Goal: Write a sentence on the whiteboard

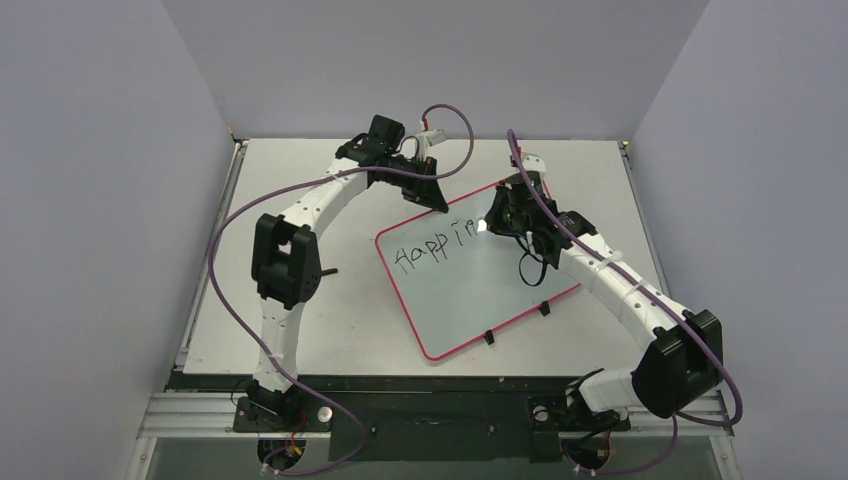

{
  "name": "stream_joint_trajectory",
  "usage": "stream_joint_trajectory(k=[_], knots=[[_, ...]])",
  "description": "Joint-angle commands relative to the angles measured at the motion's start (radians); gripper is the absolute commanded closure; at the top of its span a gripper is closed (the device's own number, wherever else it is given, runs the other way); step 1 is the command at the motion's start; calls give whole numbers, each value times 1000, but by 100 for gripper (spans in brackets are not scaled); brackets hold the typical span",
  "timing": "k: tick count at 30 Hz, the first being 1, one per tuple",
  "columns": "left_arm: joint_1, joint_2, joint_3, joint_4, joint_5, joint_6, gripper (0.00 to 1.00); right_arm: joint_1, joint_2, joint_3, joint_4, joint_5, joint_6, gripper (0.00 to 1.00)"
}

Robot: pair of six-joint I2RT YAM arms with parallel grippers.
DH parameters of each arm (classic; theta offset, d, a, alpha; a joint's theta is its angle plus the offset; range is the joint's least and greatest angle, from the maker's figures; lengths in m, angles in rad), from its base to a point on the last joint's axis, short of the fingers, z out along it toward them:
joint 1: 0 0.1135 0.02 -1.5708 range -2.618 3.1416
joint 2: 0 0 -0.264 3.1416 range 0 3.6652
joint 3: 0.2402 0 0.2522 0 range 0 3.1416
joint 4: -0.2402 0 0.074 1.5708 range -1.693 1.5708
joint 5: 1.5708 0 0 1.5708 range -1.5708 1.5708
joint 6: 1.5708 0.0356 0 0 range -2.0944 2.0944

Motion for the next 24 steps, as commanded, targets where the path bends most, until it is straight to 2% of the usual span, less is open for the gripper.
stream_joint_trajectory(k=[1, 24], knots=[[-22, -23, 27, -10, 23, 35, 100, 1, 19, 39, 46, 15, 5, 100], [-23, -31, 32, -3, 23, 28, 100, 42, -58, -105, 35, 47, 18, 100]])
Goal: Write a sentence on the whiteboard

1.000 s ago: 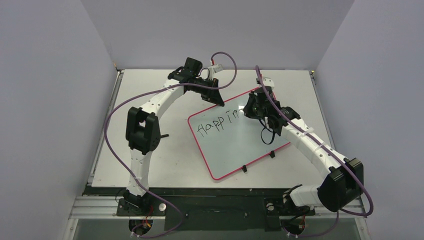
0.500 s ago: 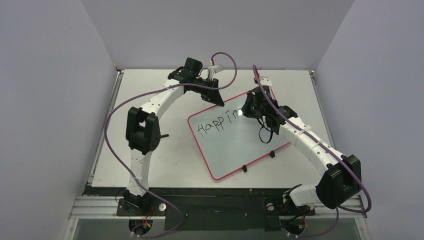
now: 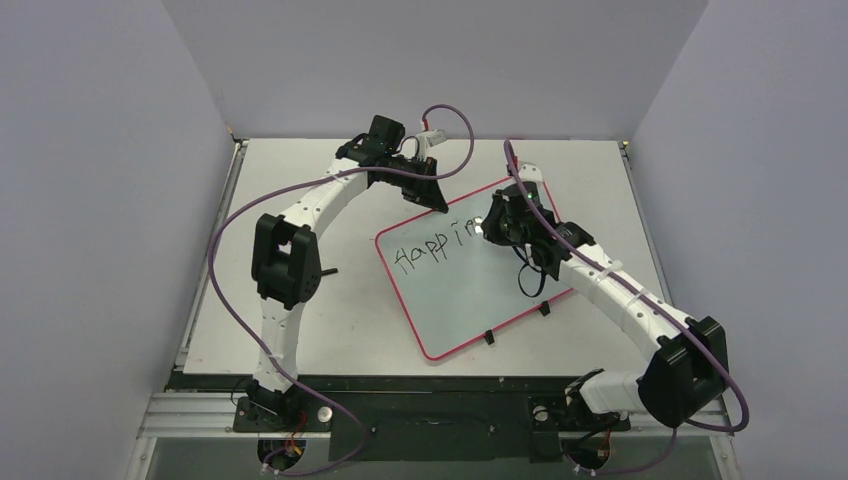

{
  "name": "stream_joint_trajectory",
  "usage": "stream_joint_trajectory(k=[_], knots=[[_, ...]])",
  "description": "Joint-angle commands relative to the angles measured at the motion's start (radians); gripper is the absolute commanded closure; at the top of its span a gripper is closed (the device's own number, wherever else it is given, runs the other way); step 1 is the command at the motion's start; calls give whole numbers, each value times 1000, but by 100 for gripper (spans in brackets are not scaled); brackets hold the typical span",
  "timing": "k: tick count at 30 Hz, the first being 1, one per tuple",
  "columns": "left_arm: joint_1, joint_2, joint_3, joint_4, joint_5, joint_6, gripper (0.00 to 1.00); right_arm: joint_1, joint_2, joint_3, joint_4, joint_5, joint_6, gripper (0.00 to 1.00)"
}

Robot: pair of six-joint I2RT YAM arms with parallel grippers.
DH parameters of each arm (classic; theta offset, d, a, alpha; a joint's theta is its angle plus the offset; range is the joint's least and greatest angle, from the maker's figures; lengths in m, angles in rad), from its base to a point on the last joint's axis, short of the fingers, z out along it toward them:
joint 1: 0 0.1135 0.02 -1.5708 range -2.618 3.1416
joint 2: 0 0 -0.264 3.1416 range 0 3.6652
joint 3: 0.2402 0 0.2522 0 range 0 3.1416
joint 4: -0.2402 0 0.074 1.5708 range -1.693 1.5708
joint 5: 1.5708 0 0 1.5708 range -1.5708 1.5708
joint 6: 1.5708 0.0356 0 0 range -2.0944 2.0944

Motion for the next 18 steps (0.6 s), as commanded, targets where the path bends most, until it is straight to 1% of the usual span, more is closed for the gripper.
stream_joint_trajectory(k=[1, 11, 13, 18], knots=[[-22, -32, 32, -2, 32, 18, 100, -1, -32, -49, -18, 42, 6, 100], [-22, -44, 29, -6, 28, 17, 100, -43, -58, -71, -42, 82, -12, 100], [-22, -45, 29, -6, 27, 16, 100, -53, -49, -59, -41, 90, -19, 100], [-21, -42, 36, -9, 22, 10, 100, -55, -16, 38, -64, 109, -38, 100]])
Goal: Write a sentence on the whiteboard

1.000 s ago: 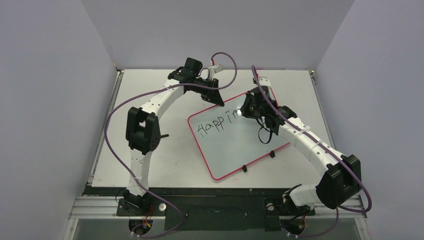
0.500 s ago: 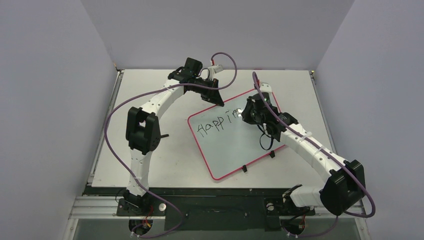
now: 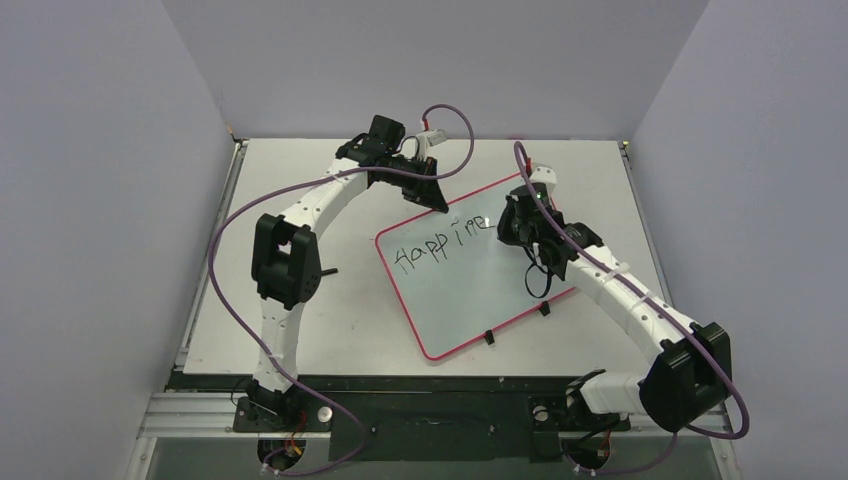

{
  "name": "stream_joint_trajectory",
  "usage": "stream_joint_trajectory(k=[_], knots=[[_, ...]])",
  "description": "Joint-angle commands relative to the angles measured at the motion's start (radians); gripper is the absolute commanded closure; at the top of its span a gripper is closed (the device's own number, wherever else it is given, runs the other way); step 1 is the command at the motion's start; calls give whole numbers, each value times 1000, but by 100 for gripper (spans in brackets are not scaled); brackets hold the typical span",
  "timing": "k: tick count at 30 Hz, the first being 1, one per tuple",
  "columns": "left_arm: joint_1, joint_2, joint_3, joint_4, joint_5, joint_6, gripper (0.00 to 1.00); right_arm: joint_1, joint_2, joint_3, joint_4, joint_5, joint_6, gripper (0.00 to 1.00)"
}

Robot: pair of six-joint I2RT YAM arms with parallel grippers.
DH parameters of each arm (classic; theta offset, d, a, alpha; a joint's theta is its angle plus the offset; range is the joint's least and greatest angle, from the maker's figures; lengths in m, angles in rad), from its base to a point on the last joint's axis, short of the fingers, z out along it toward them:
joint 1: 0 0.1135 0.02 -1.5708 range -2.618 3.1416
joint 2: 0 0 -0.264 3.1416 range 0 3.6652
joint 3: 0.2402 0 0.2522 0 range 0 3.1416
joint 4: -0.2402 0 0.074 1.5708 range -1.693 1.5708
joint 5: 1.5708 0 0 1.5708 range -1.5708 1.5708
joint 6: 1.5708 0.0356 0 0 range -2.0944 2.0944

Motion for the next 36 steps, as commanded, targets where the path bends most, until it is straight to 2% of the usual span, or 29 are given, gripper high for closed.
stream_joint_trajectory(k=[1, 2, 6, 9, 10, 14, 18, 23, 28, 36], knots=[[-20, -42, 39, -14, 15, 12, 100, -7, 18, 88, -28, 40, -26, 100], [-19, -42, 42, -17, 13, 12, 100, -6, 2, 90, -29, 33, -25, 100], [-11, -48, 47, -25, 5, 14, 83, -7, -67, 72, -40, 7, -15, 100], [-7, -52, 51, -25, 0, 12, 76, -4, -121, 48, -52, -10, -4, 100], [-5, -52, 55, -26, -1, 10, 71, -4, -146, 43, -60, -13, -2, 100], [2, -51, 73, -28, -1, -2, 63, -3, -212, 27, -87, -13, 0, 100], [8, -55, 103, -53, -32, -13, 62, -5, -258, 15, -106, -9, -1, 100], [27, -74, 125, -93, -194, -87, 62, -5, -295, -8, -111, -1, -3, 100], [53, -77, 142, -126, -229, -94, 61, -5, -305, -20, -109, 4, -13, 100], [74, -34, 146, -138, -46, -17, 59, -5, -310, -28, -104, -13, -28, 100]])
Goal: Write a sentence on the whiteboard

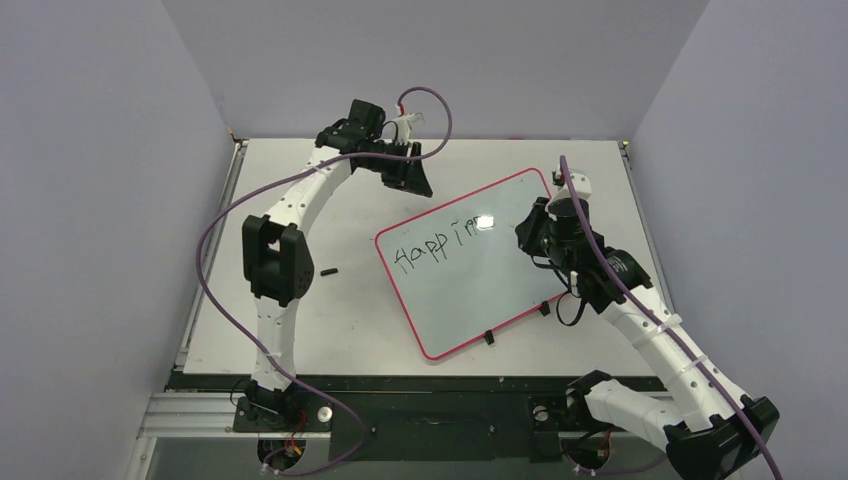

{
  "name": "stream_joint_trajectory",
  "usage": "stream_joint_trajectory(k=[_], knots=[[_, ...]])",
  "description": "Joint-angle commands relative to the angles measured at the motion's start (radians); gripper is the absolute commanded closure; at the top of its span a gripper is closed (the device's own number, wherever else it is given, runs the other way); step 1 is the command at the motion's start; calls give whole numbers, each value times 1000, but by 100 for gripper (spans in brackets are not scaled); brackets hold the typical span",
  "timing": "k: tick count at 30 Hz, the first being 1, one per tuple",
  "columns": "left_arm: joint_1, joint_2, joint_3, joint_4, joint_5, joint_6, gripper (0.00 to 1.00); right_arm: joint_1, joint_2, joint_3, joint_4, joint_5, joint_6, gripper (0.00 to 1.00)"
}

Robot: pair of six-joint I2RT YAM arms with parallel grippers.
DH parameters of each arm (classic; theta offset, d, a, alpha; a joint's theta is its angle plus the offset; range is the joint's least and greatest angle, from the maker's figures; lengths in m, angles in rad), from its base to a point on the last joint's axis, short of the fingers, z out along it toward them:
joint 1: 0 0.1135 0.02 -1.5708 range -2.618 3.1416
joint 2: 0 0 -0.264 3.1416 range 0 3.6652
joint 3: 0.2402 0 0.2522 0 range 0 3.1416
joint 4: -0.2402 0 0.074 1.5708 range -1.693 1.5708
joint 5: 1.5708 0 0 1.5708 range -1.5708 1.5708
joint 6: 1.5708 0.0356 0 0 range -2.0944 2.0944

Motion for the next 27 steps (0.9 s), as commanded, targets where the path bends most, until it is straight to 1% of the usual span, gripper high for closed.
stream_joint_trajectory(k=[1, 22, 26, 27], knots=[[0, -17, 32, -1, 126, 33, 59, 0, -28, -7, 14, -1, -17, 100], [-56, 84, 52, -34, 253, 103, 60, -2, -19, 4, 31, -20, -36, 100], [-66, 105, 69, -58, 261, 113, 63, -1, -13, 6, 34, -21, -37, 100], [-68, 108, 76, -62, 266, 117, 67, -2, -12, 7, 34, -22, -37, 100]])
